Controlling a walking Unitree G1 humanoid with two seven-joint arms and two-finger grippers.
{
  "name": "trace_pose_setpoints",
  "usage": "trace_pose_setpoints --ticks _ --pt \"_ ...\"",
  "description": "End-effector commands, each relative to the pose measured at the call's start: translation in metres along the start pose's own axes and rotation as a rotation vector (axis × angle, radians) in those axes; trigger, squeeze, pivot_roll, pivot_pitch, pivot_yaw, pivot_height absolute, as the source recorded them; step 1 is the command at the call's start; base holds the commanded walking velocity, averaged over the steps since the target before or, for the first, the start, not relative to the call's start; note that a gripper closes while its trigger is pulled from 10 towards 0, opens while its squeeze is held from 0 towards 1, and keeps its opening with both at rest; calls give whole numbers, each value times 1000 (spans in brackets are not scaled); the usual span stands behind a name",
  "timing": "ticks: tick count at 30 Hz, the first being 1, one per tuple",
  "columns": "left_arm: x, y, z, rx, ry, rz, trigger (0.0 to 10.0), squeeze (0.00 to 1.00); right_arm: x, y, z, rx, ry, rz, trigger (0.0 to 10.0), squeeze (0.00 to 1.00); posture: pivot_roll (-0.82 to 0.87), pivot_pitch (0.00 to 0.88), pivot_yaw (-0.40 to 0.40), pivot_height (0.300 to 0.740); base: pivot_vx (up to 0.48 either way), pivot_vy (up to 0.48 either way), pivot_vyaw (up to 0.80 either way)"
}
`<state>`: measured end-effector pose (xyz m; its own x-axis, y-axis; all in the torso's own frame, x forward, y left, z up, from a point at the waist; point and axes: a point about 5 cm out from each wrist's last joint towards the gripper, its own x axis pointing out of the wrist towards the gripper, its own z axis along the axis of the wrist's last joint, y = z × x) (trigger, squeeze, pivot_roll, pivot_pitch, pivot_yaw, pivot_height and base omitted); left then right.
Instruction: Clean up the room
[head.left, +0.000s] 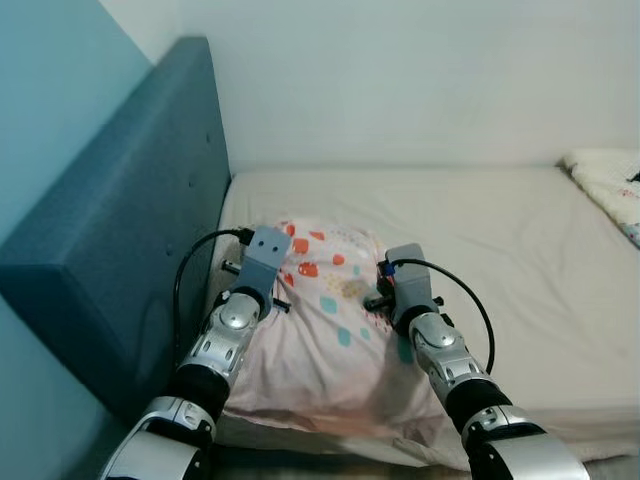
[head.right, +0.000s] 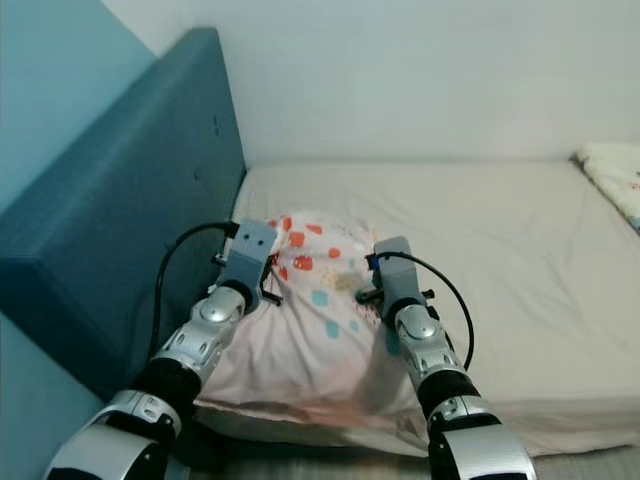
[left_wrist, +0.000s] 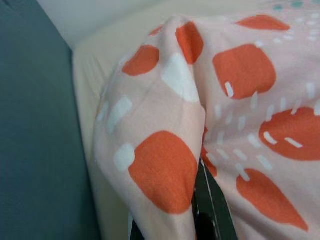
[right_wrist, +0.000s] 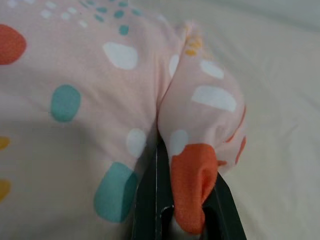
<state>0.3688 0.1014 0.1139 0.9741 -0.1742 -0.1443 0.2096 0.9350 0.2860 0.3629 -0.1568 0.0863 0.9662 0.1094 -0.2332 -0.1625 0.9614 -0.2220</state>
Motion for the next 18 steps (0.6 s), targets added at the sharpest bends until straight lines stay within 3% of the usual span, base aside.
trace_pose_setpoints --ticks 1,11,14,17,18 --pt "2 13 7 28 -43 48 10000 0 1 -4 1 -30 3 -22 10000 0 97 299 -13 740 0 0 0" --pt "8 20 13 43 -54 98 10000 0 1 -13 1 -59 7 -77 10000 0 99 348 17 740 0 0 0" --pt "17 30 40 88 -105 200 10000 0 7 -21 21 -54 -32 -128 10000 0 91 359 27 740 0 0 0" --pt "20 37 52 95 -130 242 10000 0 11 -20 33 -47 -61 -130 10000 0 92 357 27 740 0 0 0" --pt "22 47 65 97 -155 284 10000 0 15 -16 48 -39 -94 -119 10000 0 95 352 23 740 0 0 0"
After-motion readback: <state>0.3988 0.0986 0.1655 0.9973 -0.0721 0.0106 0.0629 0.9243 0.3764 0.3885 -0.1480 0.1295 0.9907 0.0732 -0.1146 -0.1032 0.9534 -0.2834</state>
